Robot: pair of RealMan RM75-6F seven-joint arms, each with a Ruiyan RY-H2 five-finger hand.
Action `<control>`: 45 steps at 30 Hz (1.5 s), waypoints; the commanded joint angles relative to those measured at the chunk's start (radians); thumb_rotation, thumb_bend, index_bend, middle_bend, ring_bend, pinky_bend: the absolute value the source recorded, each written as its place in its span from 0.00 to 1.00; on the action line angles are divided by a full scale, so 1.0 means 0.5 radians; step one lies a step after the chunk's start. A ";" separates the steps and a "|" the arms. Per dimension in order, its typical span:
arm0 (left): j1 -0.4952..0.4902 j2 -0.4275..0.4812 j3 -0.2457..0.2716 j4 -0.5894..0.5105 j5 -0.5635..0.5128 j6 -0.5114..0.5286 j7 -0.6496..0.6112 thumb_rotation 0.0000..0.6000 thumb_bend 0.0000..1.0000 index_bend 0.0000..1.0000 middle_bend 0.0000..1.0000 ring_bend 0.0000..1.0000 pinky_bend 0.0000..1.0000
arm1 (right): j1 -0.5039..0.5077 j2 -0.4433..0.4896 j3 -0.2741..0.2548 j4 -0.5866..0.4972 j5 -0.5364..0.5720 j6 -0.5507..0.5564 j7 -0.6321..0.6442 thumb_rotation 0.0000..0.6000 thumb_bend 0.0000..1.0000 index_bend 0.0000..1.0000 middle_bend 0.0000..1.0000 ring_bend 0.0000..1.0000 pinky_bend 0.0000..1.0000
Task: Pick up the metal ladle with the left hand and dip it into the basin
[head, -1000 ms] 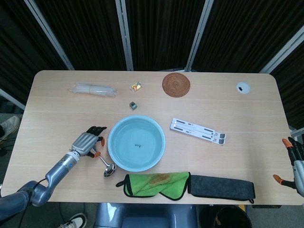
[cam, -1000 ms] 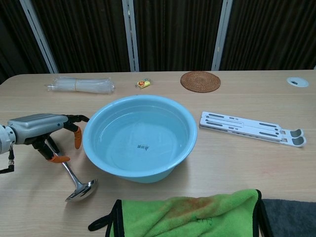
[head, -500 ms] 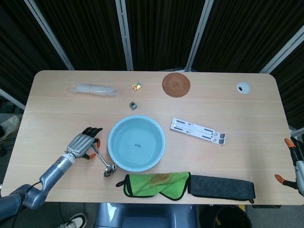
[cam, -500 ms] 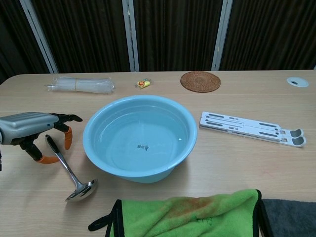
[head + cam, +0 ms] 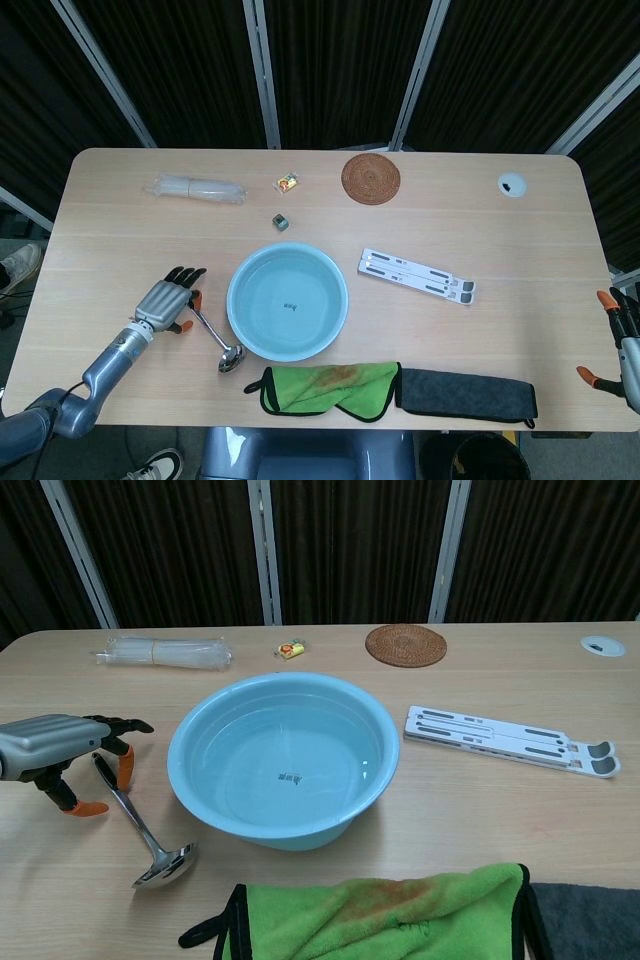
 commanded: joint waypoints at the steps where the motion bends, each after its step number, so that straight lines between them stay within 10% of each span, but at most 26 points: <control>1: -0.006 -0.017 0.002 0.022 0.013 0.006 -0.024 1.00 0.29 0.47 0.00 0.00 0.00 | 0.001 -0.001 0.000 0.000 0.002 -0.003 -0.003 1.00 0.00 0.00 0.00 0.00 0.00; 45: 0.039 0.030 0.078 -0.014 0.076 0.101 -0.092 1.00 0.46 0.59 0.00 0.00 0.00 | -0.004 0.004 0.005 -0.008 0.015 0.006 -0.020 1.00 0.00 0.00 0.00 0.00 0.00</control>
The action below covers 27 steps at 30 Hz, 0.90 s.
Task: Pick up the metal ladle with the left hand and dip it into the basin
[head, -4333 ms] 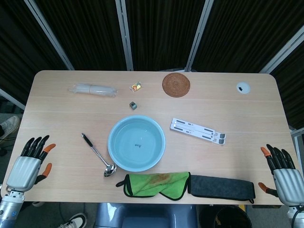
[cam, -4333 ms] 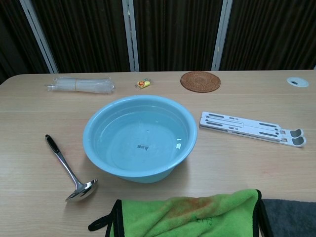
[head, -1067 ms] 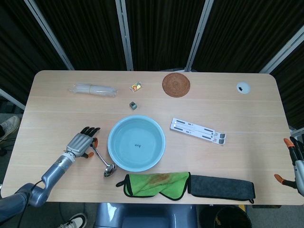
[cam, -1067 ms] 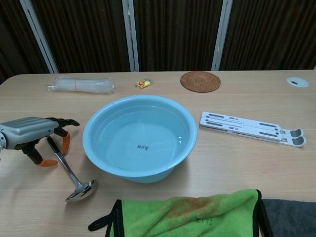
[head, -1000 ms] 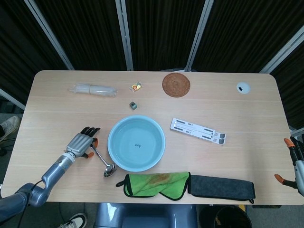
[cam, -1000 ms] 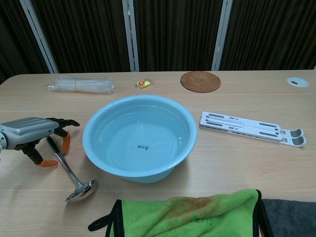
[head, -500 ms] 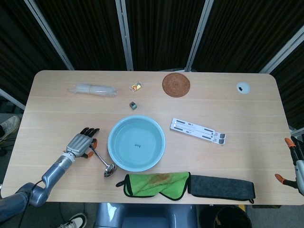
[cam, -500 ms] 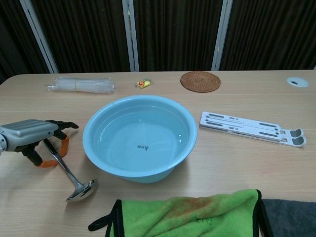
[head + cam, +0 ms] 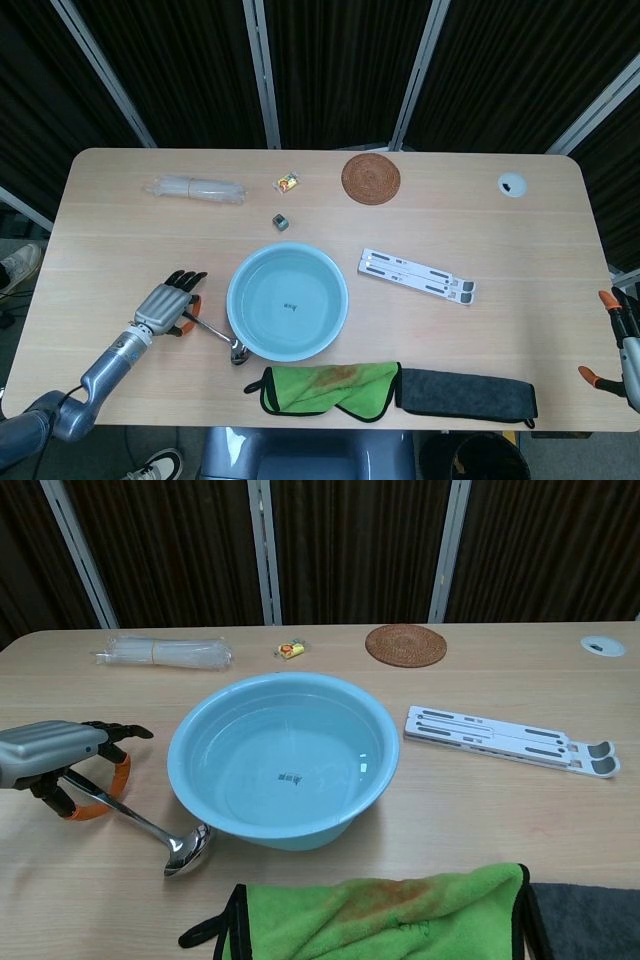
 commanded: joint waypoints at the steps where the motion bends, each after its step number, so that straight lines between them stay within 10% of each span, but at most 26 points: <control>1: 0.030 0.050 0.021 -0.069 0.020 0.050 0.008 1.00 0.46 0.59 0.00 0.00 0.00 | -0.001 -0.001 -0.001 -0.001 -0.002 0.002 -0.001 1.00 0.00 0.00 0.00 0.00 0.00; 27: 0.269 0.680 0.262 -0.942 0.314 0.499 0.096 1.00 0.46 0.62 0.00 0.00 0.00 | -0.035 -0.003 -0.019 -0.027 -0.051 0.074 -0.023 1.00 0.00 0.00 0.00 0.00 0.00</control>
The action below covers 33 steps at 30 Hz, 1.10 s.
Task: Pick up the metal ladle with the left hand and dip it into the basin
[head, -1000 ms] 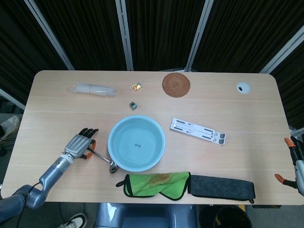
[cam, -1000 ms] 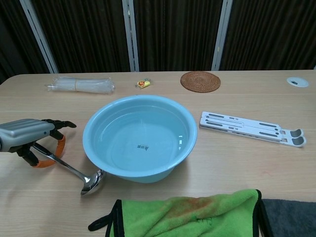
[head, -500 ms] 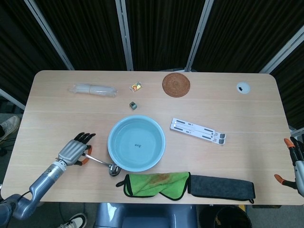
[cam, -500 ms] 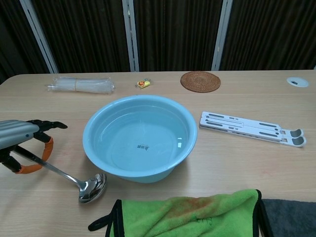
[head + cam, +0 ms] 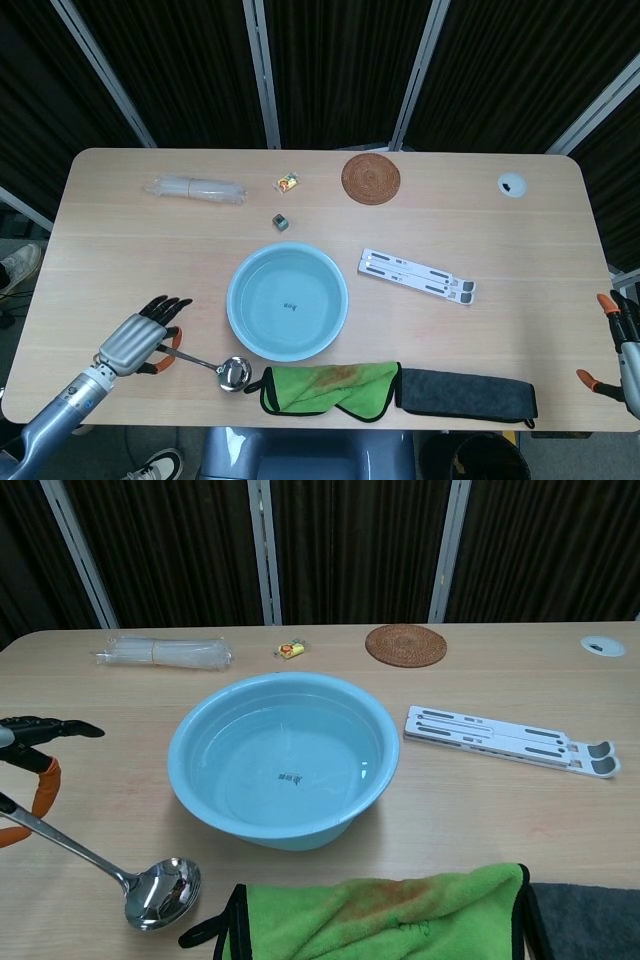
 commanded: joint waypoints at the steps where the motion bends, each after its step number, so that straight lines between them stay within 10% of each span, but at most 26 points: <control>1: 0.012 0.053 0.016 -0.068 0.032 0.028 0.005 1.00 0.46 0.62 0.00 0.00 0.00 | -0.003 0.001 -0.001 -0.001 -0.005 0.007 0.003 1.00 0.00 0.00 0.00 0.00 0.00; 13: -0.024 0.252 0.000 -0.364 0.106 0.039 0.024 1.00 0.46 0.62 0.00 0.00 0.00 | -0.018 0.013 -0.012 -0.007 -0.041 0.036 0.034 1.00 0.00 0.00 0.00 0.00 0.00; 33: -0.234 0.334 -0.342 -0.451 -0.213 -0.156 -0.012 1.00 0.46 0.62 0.00 0.00 0.00 | -0.029 0.047 0.003 0.004 -0.020 0.044 0.135 1.00 0.00 0.00 0.00 0.00 0.00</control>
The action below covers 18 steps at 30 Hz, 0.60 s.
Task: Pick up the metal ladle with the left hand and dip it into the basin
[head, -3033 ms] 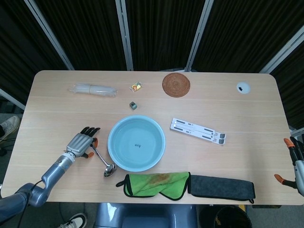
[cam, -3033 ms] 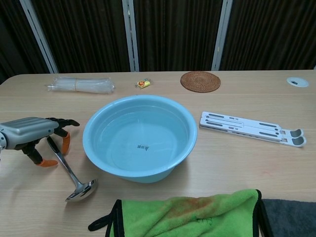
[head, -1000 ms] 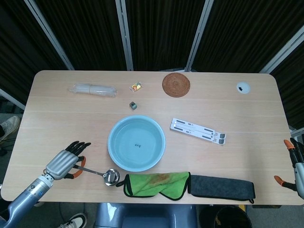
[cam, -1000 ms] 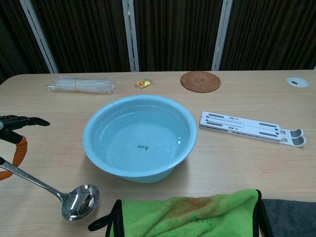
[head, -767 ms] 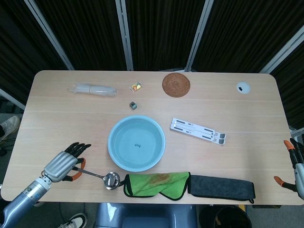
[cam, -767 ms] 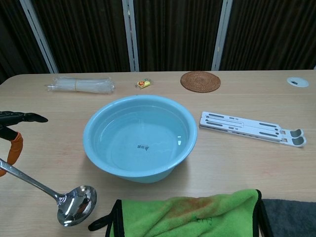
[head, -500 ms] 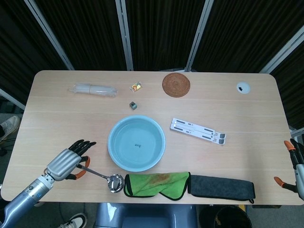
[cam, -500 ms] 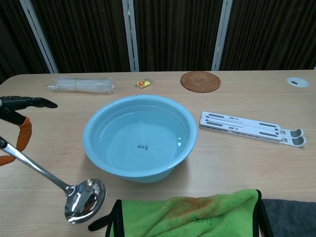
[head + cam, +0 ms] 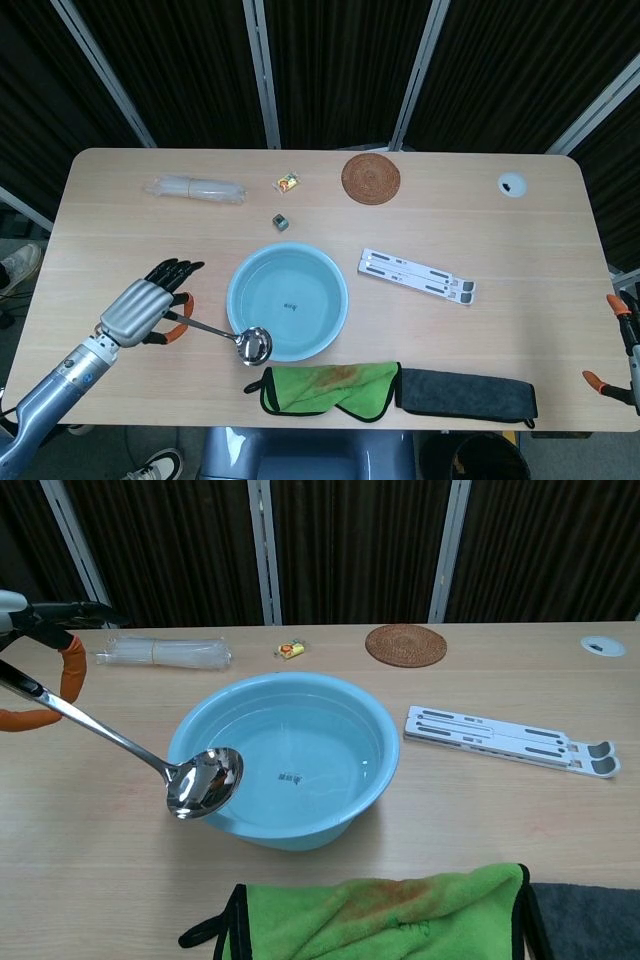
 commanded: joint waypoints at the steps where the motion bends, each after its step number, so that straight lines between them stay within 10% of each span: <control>1: -0.052 -0.044 -0.065 0.076 -0.097 -0.080 -0.024 1.00 0.46 0.62 0.00 0.00 0.00 | 0.000 0.001 0.004 0.000 0.004 0.002 0.008 1.00 0.00 0.00 0.00 0.00 0.00; 18: -0.196 -0.342 -0.234 0.436 -0.375 -0.255 0.049 1.00 0.48 0.61 0.00 0.00 0.00 | 0.022 -0.002 0.005 0.012 0.011 -0.047 0.011 1.00 0.00 0.00 0.00 0.00 0.00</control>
